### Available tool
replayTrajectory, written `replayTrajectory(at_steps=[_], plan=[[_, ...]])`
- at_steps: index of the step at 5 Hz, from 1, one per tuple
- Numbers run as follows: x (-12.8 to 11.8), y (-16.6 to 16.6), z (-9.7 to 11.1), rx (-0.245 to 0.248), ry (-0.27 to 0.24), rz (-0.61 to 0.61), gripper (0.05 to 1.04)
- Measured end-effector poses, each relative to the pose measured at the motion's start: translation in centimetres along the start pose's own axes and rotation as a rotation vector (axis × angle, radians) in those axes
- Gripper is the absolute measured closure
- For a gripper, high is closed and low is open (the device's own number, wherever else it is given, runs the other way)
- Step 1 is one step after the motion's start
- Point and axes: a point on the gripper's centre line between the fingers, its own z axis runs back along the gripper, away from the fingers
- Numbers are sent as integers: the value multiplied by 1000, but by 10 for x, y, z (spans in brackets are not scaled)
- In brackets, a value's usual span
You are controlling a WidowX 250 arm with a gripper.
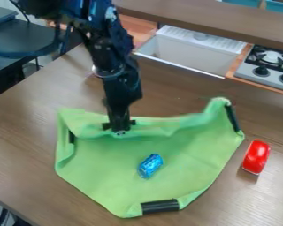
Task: Fold the cloth from left top to the rigth bottom
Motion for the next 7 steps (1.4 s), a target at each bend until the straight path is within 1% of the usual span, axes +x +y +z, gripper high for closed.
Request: replayTrajectory(at_steps=[1,2,3,4,5,6,7], plan=[[4,-19,11,-7,5,-11,1028],[8,-33,13,-14,20,1,1029],[11,-47,8,-26,38,29,1028],[8,-66,-1,-39,74,35,1029],[0,-84,-5,-51,100,32,1006],[-4,-93,-11,-102,122,23,841],[-12,-97,-12,-226,134,27,583]])
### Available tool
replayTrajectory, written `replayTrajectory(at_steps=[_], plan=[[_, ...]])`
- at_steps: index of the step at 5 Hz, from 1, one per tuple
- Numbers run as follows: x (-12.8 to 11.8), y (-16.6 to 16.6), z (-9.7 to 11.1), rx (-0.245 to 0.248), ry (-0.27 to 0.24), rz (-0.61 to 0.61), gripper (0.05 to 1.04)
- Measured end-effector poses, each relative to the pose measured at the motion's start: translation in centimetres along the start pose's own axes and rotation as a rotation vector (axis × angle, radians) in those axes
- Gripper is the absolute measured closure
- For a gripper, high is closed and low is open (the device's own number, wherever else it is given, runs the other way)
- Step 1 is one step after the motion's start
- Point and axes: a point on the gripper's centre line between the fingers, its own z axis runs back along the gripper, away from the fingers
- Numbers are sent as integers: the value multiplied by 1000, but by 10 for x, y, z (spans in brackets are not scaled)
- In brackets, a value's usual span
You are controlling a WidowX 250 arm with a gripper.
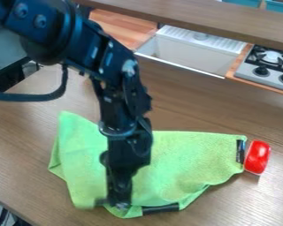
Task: Fold the cloth from left top to the rigth bottom
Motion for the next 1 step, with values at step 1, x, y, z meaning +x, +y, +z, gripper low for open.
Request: replayTrajectory(at_steps=[1], plan=[[0,6,12,-61,-28,3,272]])
